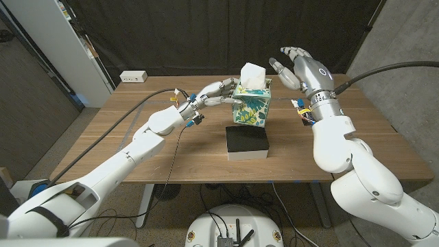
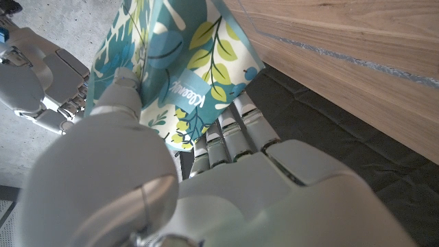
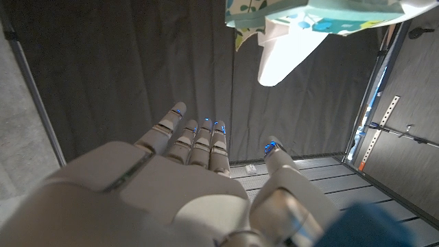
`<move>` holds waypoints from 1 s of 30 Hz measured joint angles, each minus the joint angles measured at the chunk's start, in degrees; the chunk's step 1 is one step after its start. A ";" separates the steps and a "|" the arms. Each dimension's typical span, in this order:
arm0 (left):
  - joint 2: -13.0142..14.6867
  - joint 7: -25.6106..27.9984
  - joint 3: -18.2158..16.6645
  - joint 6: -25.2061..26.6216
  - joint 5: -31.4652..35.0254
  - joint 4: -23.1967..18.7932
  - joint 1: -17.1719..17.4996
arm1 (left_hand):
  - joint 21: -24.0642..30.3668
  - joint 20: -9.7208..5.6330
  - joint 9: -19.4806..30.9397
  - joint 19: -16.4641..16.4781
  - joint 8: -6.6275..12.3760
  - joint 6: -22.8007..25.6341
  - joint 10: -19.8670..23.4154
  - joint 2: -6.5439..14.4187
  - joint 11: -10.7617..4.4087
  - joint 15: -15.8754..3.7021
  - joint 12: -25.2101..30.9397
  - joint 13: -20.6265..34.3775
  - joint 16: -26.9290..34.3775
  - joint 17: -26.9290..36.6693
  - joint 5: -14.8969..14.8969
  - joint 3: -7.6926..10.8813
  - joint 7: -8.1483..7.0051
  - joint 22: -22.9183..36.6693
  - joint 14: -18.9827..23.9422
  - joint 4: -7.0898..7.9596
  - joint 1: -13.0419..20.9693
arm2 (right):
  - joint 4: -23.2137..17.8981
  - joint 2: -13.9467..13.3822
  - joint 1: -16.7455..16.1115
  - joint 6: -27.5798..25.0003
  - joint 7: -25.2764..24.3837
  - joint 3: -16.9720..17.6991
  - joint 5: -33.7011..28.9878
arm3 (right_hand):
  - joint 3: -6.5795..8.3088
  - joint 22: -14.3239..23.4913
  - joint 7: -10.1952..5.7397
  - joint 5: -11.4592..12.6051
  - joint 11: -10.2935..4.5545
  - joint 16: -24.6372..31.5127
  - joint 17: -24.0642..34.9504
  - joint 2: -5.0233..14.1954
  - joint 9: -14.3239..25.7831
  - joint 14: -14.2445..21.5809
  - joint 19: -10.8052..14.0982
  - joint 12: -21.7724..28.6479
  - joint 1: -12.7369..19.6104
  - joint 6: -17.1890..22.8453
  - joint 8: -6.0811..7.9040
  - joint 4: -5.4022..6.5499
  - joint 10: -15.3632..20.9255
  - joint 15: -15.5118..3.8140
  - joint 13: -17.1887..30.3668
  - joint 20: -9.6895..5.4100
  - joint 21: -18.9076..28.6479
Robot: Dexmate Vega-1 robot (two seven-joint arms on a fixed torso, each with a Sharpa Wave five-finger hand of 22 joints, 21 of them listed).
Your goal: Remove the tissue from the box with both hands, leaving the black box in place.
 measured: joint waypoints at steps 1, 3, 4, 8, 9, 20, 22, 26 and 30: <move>0.03 0.10 0.00 0.09 0.11 -0.14 0.08 | 0.00 0.00 0.00 0.00 0.00 0.00 0.00 0.00 0.00 0.00 0.00 0.00 0.00 0.00 0.00 0.02 0.00 -0.01 0.00 -0.02 0.00 | 0.01 0.03 0.16 0.20 0.33 0.16 0.09 | 0.00 0.00 -0.21 0.00 -0.02 0.00 0.00 0.00 0.00 0.00 0.00 0.00 0.00 0.21 0.00 0.00 0.01 0.00 0.00 0.00 0.00; 0.16 0.20 0.00 0.17 0.19 -0.57 0.30 | -0.02 0.00 0.00 0.00 0.00 0.00 0.00 0.00 0.00 0.00 0.00 0.00 0.00 0.00 0.00 0.15 0.00 -0.02 0.00 -0.15 0.00 | 0.01 0.05 0.29 0.80 1.20 0.29 0.33 | 0.16 0.00 -0.23 0.00 -0.22 0.00 0.00 0.00 0.00 0.00 0.00 0.00 0.00 0.23 0.00 -0.16 0.22 0.00 0.00 0.00 0.00; 0.20 0.20 0.00 0.17 0.19 -0.68 0.36 | -0.02 0.00 0.00 0.00 0.00 0.00 0.00 0.00 0.00 0.00 0.01 0.06 0.00 0.00 0.00 0.15 0.00 -0.02 0.00 -0.15 0.00 | 0.01 0.05 0.29 0.97 1.46 0.29 0.39 | 0.16 0.00 -0.41 0.00 -0.22 0.00 0.00 0.00 0.00 0.00 0.00 0.00 0.00 0.41 0.00 -0.16 0.22 0.00 0.00 0.00 0.00; 0.41 0.64 0.00 0.48 0.37 -1.33 0.72 | -0.13 0.00 0.00 0.00 0.00 0.00 0.00 0.00 0.00 0.00 0.03 0.28 0.00 0.00 -0.01 0.15 0.00 -0.02 0.00 -0.15 0.01 | 0.01 0.07 0.86 1.94 3.06 0.68 0.78 | 0.14 0.00 -0.71 0.00 -0.22 0.00 -0.15 0.01 0.00 0.00 0.42 0.00 0.01 0.71 0.00 -0.18 0.21 0.00 0.00 0.42 0.00; 0.55 0.64 -0.02 0.48 0.37 -1.67 0.91 | -0.17 0.00 0.00 0.00 0.00 0.00 0.00 0.00 0.00 0.00 0.03 0.28 0.00 0.00 -0.01 0.15 0.00 -0.02 0.00 -0.15 0.01 | 0.01 0.07 0.86 2.01 3.21 0.68 0.80 | 0.16 0.00 -0.71 0.00 -0.21 0.00 -0.24 0.02 0.00 0.00 0.42 0.00 0.02 0.72 0.00 -0.49 0.21 0.00 0.00 0.42 0.00; 1.24 1.65 -0.38 1.06 0.85 -3.42 1.98 | -0.21 0.00 0.00 0.00 -0.01 0.00 0.00 0.01 0.00 0.00 0.03 0.28 0.00 0.00 -0.06 0.15 0.00 -0.05 0.00 -0.15 -0.01 | 0.42 0.39 3.12 2.99 7.15 0.19 0.67 | 0.47 0.00 -1.12 0.00 -0.21 0.00 -0.29 0.61 0.23 0.00 0.41 0.00 0.61 1.12 0.00 -0.80 0.21 0.00 -0.01 0.42 0.00; 1.34 1.78 -0.44 1.09 0.90 -3.62 2.15 | -0.22 0.00 0.00 0.00 -0.01 0.00 0.00 0.02 0.00 0.00 0.03 0.28 0.00 0.00 -0.15 0.14 0.00 -0.04 0.00 -0.15 -0.02 | 0.52 0.51 3.57 2.99 7.82 -0.11 0.48 | 0.32 0.00 -1.35 0.00 -0.21 0.00 -0.29 0.60 0.30 0.00 0.41 0.00 0.61 1.35 0.36 -0.94 0.21 0.00 -0.01 0.42 0.00; 1.50 1.96 -0.57 1.11 0.93 -3.96 2.46 | -0.23 0.00 0.00 0.00 -0.02 0.00 0.00 0.24 0.00 0.00 0.03 0.27 0.00 0.00 0.06 0.14 0.00 -0.02 0.00 -0.15 -0.25 | 0.68 0.70 4.24 2.89 9.22 -0.69 -0.21 | 1.11 0.00 -1.12 0.00 -0.21 0.00 -0.55 0.68 0.30 0.00 0.20 0.00 1.74 1.75 0.45 -1.74 0.21 0.00 -0.01 0.63 0.00; 1.70 2.05 -0.69 1.11 0.93 -4.18 2.71 | -0.41 -0.24 0.00 0.63 0.28 0.00 0.00 0.31 0.00 0.00 0.04 0.27 0.00 0.00 0.06 0.14 0.00 -0.01 0.00 -0.15 -0.32 | 0.89 0.92 4.84 2.39 10.76 -1.25 -1.01 | 1.43 0.00 -1.08 0.00 -0.21 -0.38 -0.82 1.03 0.30 0.00 0.20 0.00 2.33 2.41 0.45 -2.53 0.21 0.00 -0.06 0.63 0.00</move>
